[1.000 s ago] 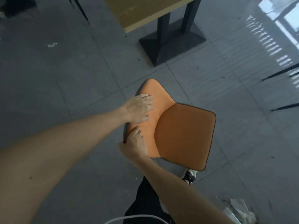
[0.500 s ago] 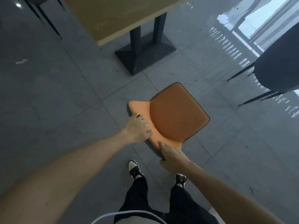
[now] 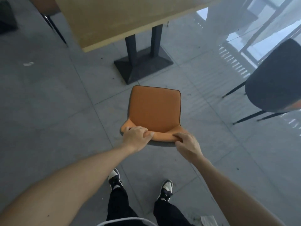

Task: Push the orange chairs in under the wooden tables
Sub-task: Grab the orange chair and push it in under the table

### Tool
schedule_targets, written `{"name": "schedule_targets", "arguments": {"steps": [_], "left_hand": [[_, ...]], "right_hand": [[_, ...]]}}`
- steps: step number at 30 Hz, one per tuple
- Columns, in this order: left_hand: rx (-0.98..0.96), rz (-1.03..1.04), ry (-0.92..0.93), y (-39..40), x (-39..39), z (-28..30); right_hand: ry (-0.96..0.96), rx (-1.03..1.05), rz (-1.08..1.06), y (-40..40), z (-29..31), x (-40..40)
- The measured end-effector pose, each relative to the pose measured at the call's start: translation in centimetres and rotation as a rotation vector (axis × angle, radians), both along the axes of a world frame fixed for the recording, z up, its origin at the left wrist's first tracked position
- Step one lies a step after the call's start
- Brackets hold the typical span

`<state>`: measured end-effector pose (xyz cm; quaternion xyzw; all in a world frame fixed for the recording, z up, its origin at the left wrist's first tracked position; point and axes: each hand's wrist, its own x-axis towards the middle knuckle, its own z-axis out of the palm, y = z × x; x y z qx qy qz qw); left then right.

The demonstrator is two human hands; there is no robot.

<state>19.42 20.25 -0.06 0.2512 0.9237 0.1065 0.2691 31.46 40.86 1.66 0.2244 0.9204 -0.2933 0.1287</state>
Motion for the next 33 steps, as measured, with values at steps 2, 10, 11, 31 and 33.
{"name": "schedule_targets", "arguments": {"steps": [2,10,11,31,33], "left_hand": [[-0.042,0.079,0.072,0.6,0.5,-0.2],[-0.067,0.117,0.118,-0.3,-1.2,-1.2],[-0.058,0.113,0.144,-0.3,-1.4,-1.5],[-0.029,0.450,0.213,12.1,-25.4,-0.8],[-0.049,0.474,0.222,13.2,-27.3,-0.7]], "right_hand": [[0.101,-0.029,-0.068,-0.4,-0.3,0.0],[0.199,0.287,0.045,-0.8,-2.7,-2.1],[0.230,0.301,0.057,-0.6,-3.0,-2.5],[0.231,0.427,0.299,13.5,-4.2,-35.7],[0.225,0.428,0.312,14.6,-4.0,-38.3]]}}
